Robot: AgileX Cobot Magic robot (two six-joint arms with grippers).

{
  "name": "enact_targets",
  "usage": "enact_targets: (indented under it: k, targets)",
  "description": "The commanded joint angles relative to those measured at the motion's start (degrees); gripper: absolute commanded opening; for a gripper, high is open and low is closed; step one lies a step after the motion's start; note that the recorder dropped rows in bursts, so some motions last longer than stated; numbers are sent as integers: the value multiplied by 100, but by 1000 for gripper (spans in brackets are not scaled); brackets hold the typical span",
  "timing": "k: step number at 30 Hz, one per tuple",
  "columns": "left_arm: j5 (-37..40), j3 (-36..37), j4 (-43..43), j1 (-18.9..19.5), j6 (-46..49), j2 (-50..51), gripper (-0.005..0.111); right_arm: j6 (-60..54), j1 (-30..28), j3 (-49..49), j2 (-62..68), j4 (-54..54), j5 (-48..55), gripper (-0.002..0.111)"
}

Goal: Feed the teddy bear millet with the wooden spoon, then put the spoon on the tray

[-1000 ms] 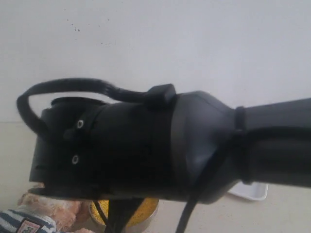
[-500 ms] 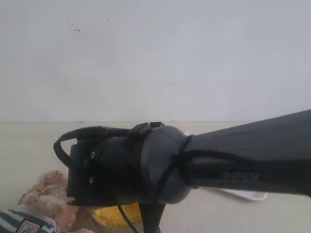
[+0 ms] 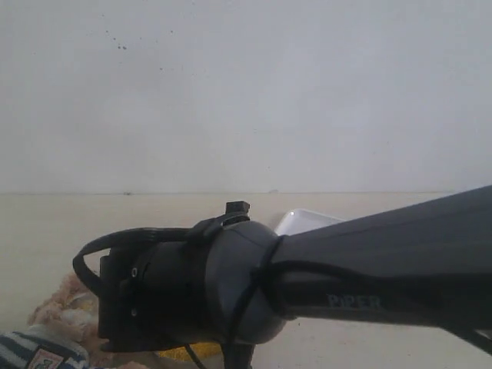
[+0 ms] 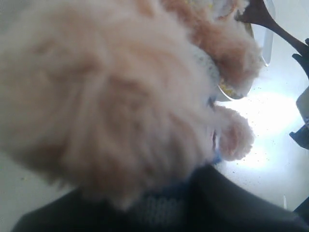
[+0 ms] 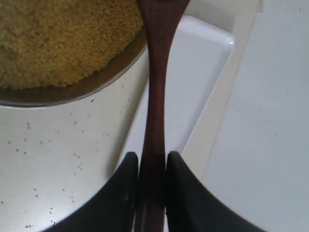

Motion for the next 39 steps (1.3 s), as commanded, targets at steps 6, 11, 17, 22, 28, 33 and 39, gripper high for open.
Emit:
enact_targets:
  k: [6,11,17,22,28,33,39]
  targets:
    - [85,19,-111,16,26,-50,4,189,44,612,-16,-451,5,8]
    - [85,19,-111,16,26,-50,4,190,44,612,-16,-860,5,8]
    - [85,19,-111,16,26,-50,4,168,44,612,37,-1020,5,8]
    - [85,19,-111,16,26,-50,4,169,113,612,190,-1009,5,8]
    - [85,19,-111,16,26,-50,4,201,124,612,199,-664,5,8]
    - [85,19,-111,16,26,-50,4,206,188,612,199,-355,5,8]
    - [85,19,-111,16,26,-50,4,206,188,517,199,-88,5,8]
